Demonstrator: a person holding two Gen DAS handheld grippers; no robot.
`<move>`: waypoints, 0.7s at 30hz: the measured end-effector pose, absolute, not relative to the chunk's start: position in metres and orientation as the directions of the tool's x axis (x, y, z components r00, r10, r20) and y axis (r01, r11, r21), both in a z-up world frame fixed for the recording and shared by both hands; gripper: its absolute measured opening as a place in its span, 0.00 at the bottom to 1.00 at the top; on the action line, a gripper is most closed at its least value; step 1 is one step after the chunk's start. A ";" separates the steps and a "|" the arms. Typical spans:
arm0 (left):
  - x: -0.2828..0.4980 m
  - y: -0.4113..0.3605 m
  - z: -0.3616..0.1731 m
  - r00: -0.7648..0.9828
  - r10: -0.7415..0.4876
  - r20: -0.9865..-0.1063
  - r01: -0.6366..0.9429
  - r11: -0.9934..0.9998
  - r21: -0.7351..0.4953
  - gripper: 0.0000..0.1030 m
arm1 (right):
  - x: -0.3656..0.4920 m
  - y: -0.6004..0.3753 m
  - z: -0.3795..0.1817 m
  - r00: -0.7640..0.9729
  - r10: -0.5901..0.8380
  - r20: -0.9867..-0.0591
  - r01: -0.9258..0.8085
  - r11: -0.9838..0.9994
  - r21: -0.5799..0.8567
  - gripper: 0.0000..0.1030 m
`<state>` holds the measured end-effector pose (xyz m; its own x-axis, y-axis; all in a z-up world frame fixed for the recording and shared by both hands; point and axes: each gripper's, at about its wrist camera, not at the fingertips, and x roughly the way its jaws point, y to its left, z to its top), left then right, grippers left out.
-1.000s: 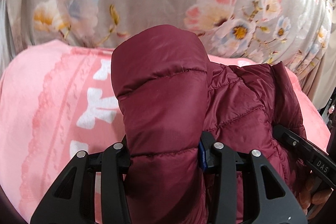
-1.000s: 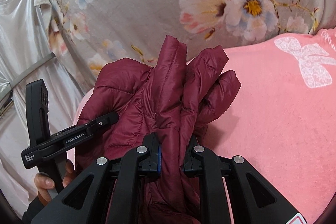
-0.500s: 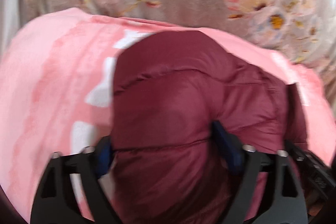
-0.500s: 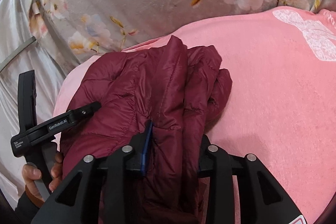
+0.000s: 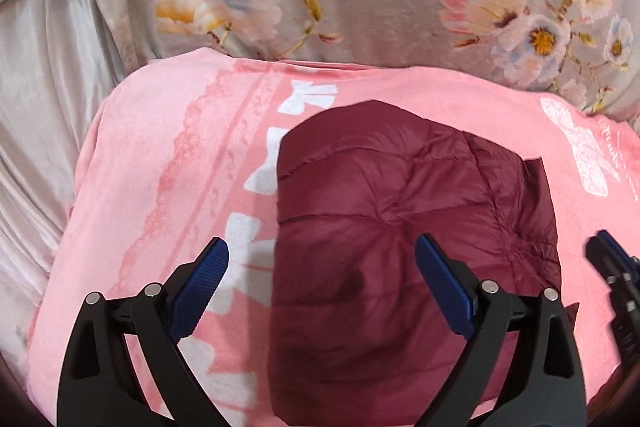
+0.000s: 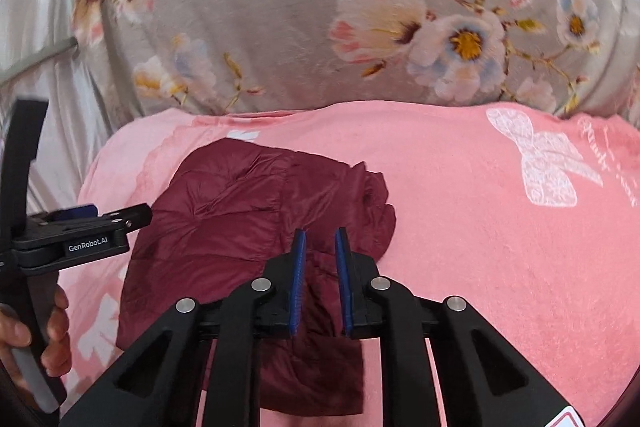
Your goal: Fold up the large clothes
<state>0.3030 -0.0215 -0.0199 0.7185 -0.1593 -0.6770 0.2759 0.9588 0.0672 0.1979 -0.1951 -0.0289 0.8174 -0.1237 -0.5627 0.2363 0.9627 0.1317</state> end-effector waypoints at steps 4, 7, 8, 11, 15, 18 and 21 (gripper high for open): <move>0.303 -0.032 -0.037 0.683 -0.154 -0.714 0.273 0.961 0.054 0.89 | 0.210 -0.186 -0.051 0.797 -0.138 -0.588 0.260 0.957 0.127 0.13; 0.305 -0.037 -0.053 0.665 -0.136 -0.735 0.262 0.963 0.058 0.89 | 0.214 -0.182 -0.071 0.775 -0.135 -0.617 0.269 0.954 0.130 0.13; 0.306 -0.038 -0.057 0.658 -0.133 -0.742 0.259 0.964 0.057 0.89 | 0.215 -0.182 -0.075 0.771 -0.132 -0.623 0.270 0.954 0.133 0.13; 0.310 -0.039 -0.073 0.642 -0.130 -0.756 0.255 0.966 0.050 0.89 | 0.216 -0.180 -0.087 0.766 -0.138 -0.628 0.274 0.953 0.126 0.13; 0.312 -0.042 -0.084 0.654 -0.110 -0.748 0.236 0.970 0.064 0.94 | 0.218 -0.181 -0.097 0.761 -0.131 -0.635 0.274 0.953 0.132 0.13; 0.312 -0.044 -0.091 0.667 -0.096 -0.739 0.230 0.970 0.082 0.96 | 0.219 -0.183 -0.104 0.759 -0.125 -0.639 0.276 0.951 0.142 0.13; 0.312 -0.046 -0.095 0.680 -0.086 -0.728 0.228 0.969 0.098 0.96 | 0.219 -0.185 -0.107 0.755 -0.111 -0.646 0.274 0.949 0.157 0.13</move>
<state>0.3115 -0.0461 -0.0949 0.6796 -0.0861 -0.7285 0.2275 0.9689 0.0977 0.2194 -0.1848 -0.1069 0.7553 -0.1113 -0.6459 0.2739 0.9489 0.1567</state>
